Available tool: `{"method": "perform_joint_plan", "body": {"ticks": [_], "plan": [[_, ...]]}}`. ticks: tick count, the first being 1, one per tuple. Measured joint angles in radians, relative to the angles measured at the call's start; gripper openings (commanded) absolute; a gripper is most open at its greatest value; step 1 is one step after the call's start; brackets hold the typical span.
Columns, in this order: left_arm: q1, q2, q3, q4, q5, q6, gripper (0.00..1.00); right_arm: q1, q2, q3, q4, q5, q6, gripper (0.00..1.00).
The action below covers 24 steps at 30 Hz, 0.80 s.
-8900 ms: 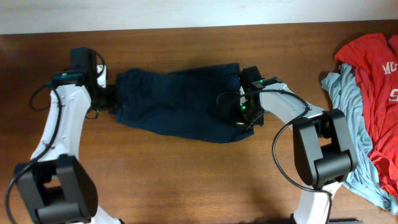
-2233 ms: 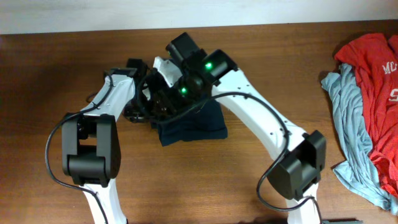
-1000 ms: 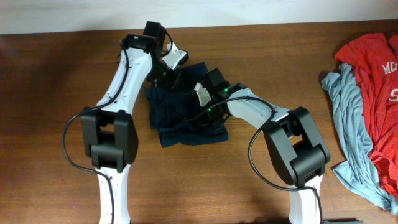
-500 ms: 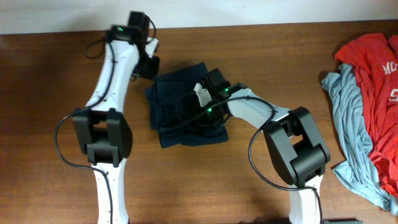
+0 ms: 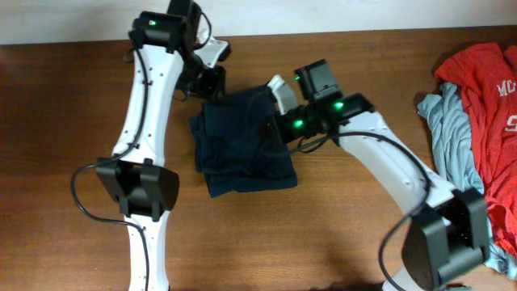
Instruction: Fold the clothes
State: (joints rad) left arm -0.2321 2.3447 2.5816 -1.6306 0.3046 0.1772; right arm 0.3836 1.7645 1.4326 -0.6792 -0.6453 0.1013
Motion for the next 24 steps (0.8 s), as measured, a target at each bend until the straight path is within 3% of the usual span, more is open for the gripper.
{"method": "perform_joint_plan", "body": {"ticks": [7,16,24], "plan": [[-0.047,0.0,-0.15,0.124,0.0,0.04,0.32,-0.008,0.065,0.0,-0.062,-0.001,0.004,0.07],[-0.036,0.003,-0.565,0.412,-0.051,0.044,0.31,0.058,0.185,-0.006,0.024,-0.043,0.034,0.04],[-0.017,0.003,-0.603,0.495,-0.052,0.04,0.31,0.16,0.311,-0.006,0.094,-0.09,0.083,0.04]]}}
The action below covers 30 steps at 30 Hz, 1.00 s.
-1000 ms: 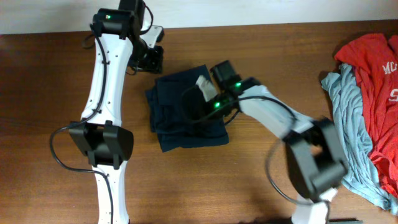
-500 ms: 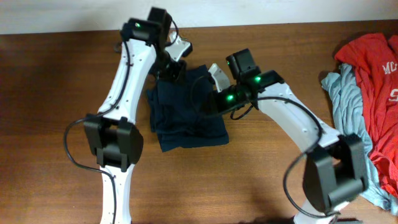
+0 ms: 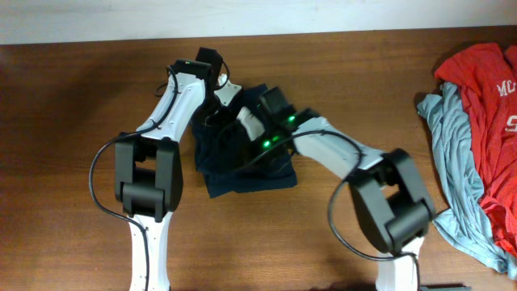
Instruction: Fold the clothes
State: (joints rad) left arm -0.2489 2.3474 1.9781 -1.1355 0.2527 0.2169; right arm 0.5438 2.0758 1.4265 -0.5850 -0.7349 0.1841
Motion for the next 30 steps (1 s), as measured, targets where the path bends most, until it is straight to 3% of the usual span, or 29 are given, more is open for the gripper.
{"method": "perform_joint_plan", "body": {"ticks": [5,10,18,23,30], "plan": [[0.001,0.0,-0.002,0.016,-0.02,0.0,0.31,0.048,0.05,-0.003,-0.144,-0.013,-0.001,0.04],[0.001,0.0,-0.002,0.021,-0.043,0.0,0.31,0.058,0.049,-0.004,-0.31,-0.035,-0.097,0.04],[0.001,0.0,-0.002,0.018,-0.055,0.0,0.32,0.056,-0.133,-0.004,-0.3,-0.069,-0.286,0.04],[0.002,0.0,0.026,-0.093,-0.071,-0.032,0.32,0.012,-0.315,0.013,-0.229,0.011,-0.234,0.04],[0.003,-0.001,0.208,-0.276,-0.086,-0.1,0.35,-0.13,-0.304,0.018,-0.206,0.099,-0.112,0.04]]}}
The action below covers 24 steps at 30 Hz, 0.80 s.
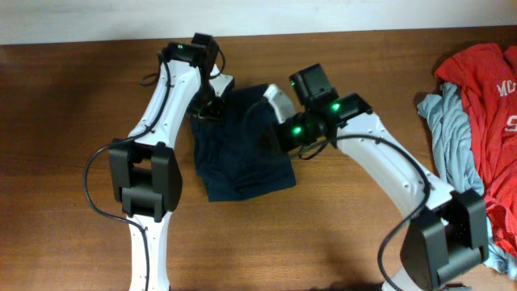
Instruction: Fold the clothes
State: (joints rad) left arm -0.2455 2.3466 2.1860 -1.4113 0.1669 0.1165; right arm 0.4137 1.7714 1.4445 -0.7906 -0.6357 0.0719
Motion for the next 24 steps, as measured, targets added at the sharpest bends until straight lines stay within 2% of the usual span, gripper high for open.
{"method": "perform_joint_plan", "body": {"ticks": [5,9,13,18,24], "plan": [[0.0,-0.026,0.038,-0.051,0.011,-0.025,0.35,-0.026,0.055,0.0,0.01,0.019,0.053,0.04],[-0.007,-0.035,0.015,-0.017,0.021,-0.032,0.35,-0.026,0.126,0.0,0.046,0.022,0.093,0.04],[-0.024,-0.039,-0.127,0.093,0.043,-0.035,0.35,-0.026,0.256,0.0,0.127,0.023,0.144,0.04],[-0.043,-0.039,-0.308,0.177,0.028,-0.047,0.35,-0.026,0.347,-0.001,0.144,0.026,0.18,0.04],[-0.044,-0.071,-0.406,0.227,-0.074,-0.163,0.34,-0.021,0.361,-0.001,0.151,0.069,0.233,0.04]]}}
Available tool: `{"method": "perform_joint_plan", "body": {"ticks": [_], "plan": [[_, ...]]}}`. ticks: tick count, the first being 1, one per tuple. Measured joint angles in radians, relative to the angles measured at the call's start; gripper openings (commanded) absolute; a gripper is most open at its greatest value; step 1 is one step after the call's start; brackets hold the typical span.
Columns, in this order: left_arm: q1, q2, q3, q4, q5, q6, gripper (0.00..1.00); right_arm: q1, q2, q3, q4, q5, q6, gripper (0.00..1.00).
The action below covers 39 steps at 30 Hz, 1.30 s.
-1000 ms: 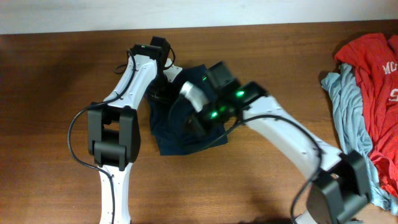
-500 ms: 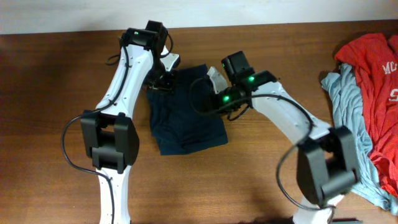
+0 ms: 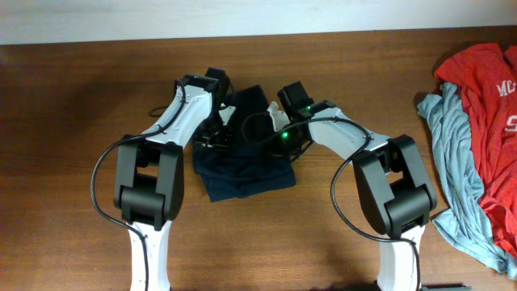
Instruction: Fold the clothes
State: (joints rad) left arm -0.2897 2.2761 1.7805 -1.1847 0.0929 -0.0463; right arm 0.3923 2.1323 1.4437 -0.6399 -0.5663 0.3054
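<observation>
A dark navy garment (image 3: 242, 166) lies folded in a rough square at the table's middle; its far edge (image 3: 252, 99) is bunched up between my two arms. My left gripper (image 3: 215, 136) hangs over the garment's left part, low on the cloth. Over the right part hangs my right gripper (image 3: 268, 134), its green light showing. Both sets of fingers are dark against the dark cloth, so their state and any hold are hidden.
A red shirt (image 3: 485, 97) and a grey-blue garment (image 3: 452, 153) lie heaped at the table's right edge. The brown wooden table (image 3: 81, 162) ends at a white wall along the far side. Both arm bases stand at the near edge.
Both grippers were at the garment's far edge, arms stretched out. Now both have come toward the front, over the garment's middle, and the far edge looks more bunched.
The grippers first stood at the garment's far edge, then over its middle, then at the far edge again, and now over the middle once more. The navy garment has stayed in the same spot, its front edge unmoved.
</observation>
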Motion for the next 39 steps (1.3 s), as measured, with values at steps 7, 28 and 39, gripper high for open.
{"method": "perform_joint_plan", "body": {"ticks": [7,28,39], "plan": [[0.06,-0.014,-0.008,-0.026,-0.09,-0.105,0.35,0.005,0.0,0.002,-0.026,0.051,0.042,0.04],[0.147,-0.308,0.008,0.069,0.014,0.124,0.36,-0.002,-0.14,0.027,-0.146,0.023,-0.259,0.13],[0.063,-0.234,0.012,0.214,0.132,0.223,0.35,-0.002,-0.21,0.089,-0.188,0.021,-0.05,0.08]]}}
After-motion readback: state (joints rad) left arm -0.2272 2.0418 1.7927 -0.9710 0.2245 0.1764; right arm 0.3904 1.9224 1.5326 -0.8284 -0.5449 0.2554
